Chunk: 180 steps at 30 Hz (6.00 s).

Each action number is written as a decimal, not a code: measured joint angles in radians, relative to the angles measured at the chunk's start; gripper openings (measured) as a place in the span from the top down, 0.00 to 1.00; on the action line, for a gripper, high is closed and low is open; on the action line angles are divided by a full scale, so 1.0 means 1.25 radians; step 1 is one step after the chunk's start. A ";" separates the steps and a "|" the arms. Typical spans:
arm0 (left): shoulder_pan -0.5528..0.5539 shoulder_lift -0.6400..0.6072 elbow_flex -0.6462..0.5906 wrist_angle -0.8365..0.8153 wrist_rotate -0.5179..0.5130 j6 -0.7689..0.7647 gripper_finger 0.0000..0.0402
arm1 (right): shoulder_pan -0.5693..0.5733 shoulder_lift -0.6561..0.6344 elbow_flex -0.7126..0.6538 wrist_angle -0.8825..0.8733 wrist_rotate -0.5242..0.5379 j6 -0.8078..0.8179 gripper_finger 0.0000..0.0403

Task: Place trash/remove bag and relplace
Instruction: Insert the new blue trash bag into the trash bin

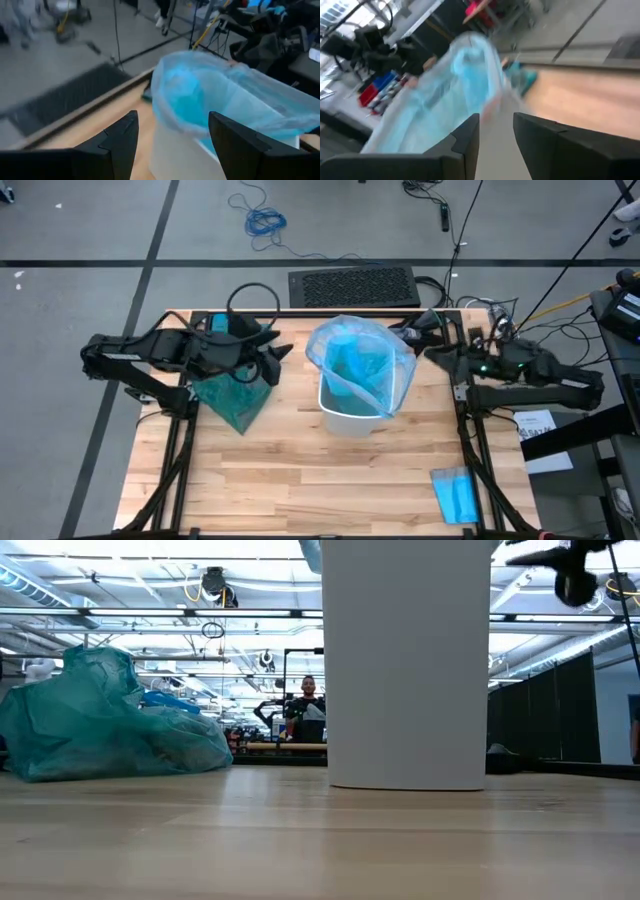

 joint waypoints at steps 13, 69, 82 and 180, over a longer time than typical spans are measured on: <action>0.107 0.002 0.000 0.058 -0.035 0.284 0.42 | 0.000 0.287 0.251 0.009 0.086 -0.181 0.74; 0.464 0.208 0.000 0.142 0.803 0.394 0.42 | -0.331 0.624 0.361 -0.050 -0.305 -0.384 0.74; 0.461 0.284 0.002 0.119 0.910 0.387 0.42 | -0.330 0.632 0.361 -0.048 -0.321 -0.388 0.74; 0.432 0.247 0.042 0.140 0.780 0.521 1.00 | -0.209 0.553 0.361 -0.078 -0.277 -0.325 1.00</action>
